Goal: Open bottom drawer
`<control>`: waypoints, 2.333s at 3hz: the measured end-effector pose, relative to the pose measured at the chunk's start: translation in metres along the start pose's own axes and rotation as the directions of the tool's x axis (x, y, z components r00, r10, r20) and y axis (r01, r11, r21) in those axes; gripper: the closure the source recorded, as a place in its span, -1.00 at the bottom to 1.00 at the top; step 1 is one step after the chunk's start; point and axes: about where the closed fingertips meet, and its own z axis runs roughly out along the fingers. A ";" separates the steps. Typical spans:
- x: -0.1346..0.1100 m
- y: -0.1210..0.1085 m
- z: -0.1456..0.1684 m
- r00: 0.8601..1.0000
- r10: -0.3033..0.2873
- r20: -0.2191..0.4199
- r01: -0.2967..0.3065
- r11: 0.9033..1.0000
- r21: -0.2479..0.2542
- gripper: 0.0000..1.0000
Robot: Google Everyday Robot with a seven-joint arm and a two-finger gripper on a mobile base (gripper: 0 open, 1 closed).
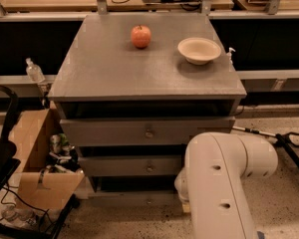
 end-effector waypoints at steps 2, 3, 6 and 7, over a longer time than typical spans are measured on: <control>-0.004 0.076 -0.029 0.986 0.147 -0.079 -0.157 0.978 -0.136 0.84; -0.012 0.093 -0.029 0.986 0.148 -0.079 -0.161 0.969 -0.187 1.00; -0.007 0.097 -0.052 0.980 0.201 0.016 -0.200 0.979 -0.024 1.00; 0.013 0.104 -0.047 0.939 0.338 0.065 -0.340 0.940 0.027 1.00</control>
Offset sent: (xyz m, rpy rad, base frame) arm -0.1186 0.0237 0.0311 -0.0446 0.2491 -0.2270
